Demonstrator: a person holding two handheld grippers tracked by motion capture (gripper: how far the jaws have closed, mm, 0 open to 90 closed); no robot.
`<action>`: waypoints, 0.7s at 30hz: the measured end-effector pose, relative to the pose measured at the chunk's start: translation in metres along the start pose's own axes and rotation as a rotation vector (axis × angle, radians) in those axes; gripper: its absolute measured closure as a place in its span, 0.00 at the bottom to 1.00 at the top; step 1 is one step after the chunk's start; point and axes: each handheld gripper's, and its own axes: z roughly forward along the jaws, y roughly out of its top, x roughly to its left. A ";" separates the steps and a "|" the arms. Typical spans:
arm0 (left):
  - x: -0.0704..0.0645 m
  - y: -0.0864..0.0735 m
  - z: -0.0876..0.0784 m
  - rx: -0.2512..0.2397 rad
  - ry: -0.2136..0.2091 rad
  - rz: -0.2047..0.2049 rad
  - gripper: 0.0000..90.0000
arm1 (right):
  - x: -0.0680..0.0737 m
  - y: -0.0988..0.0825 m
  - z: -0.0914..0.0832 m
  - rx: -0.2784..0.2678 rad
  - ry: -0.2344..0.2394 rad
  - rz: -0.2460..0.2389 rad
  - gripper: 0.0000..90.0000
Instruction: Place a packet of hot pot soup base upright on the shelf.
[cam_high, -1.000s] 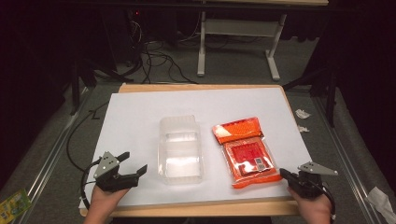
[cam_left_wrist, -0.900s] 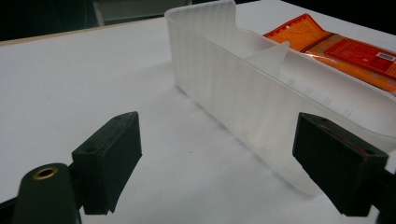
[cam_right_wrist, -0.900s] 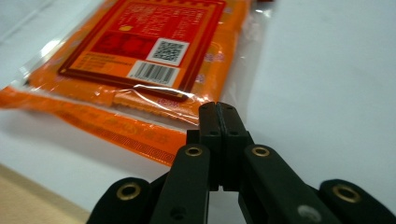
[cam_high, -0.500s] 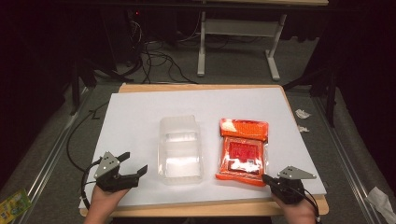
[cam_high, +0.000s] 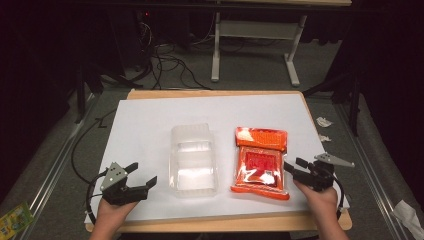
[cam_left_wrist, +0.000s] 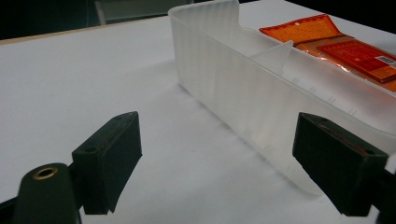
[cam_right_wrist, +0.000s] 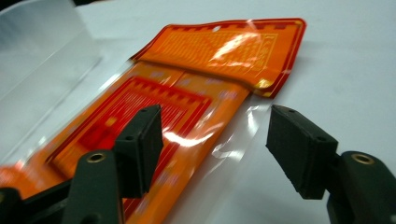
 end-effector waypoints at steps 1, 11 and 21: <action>0.000 0.000 -0.001 0.000 0.002 -0.001 0.18 | -0.004 0.004 0.006 0.004 -0.008 -0.001 0.36; 0.002 -0.001 -0.002 -0.006 0.020 -0.018 0.18 | -0.037 0.036 0.063 0.045 -0.030 0.091 0.29; 0.000 -0.002 0.000 0.008 0.017 -0.006 0.18 | -0.052 0.056 0.097 0.101 -0.024 0.142 0.31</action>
